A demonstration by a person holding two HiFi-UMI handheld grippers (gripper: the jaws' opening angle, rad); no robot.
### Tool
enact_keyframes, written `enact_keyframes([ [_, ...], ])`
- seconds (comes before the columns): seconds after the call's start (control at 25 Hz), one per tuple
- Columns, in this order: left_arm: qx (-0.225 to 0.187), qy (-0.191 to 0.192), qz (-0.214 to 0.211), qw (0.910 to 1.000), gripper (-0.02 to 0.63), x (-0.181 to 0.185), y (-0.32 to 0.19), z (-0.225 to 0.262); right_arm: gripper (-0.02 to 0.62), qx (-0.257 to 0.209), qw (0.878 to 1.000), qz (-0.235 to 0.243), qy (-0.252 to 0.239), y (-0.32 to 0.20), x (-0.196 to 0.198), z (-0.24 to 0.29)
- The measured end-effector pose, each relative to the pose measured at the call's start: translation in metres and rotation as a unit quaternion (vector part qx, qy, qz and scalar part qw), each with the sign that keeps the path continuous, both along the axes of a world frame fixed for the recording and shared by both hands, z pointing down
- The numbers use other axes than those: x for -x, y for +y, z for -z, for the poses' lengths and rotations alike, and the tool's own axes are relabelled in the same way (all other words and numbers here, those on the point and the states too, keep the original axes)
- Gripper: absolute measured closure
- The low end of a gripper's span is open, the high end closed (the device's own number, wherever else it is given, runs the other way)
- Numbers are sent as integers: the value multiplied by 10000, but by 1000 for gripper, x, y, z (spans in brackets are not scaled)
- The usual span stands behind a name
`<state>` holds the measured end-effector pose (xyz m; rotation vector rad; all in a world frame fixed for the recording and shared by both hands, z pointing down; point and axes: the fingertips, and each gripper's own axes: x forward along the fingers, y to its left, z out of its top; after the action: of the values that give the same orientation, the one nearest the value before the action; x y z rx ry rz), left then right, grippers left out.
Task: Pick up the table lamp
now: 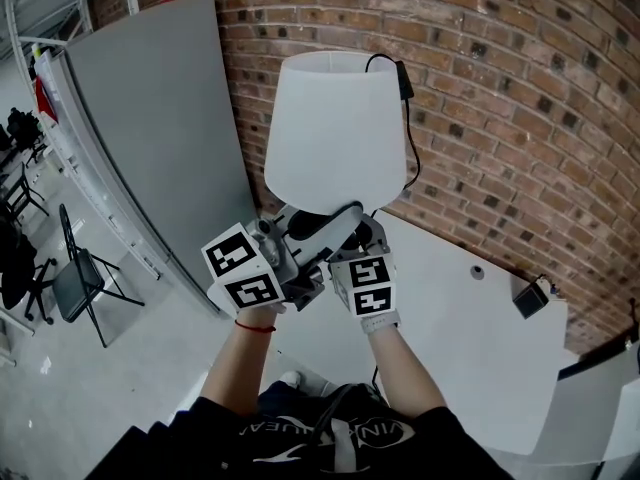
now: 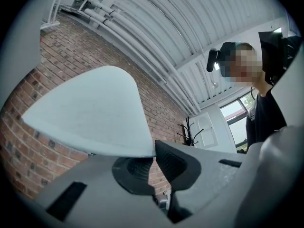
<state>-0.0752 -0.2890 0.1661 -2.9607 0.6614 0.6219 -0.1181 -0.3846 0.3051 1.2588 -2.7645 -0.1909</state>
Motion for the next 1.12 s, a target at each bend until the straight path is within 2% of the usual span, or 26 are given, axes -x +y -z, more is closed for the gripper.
enact_keyframes([
  [1.12,-359,-173,-74,9992,586,-26,-3,41,430,-415,9990,-118,-144,-15,-24,46],
])
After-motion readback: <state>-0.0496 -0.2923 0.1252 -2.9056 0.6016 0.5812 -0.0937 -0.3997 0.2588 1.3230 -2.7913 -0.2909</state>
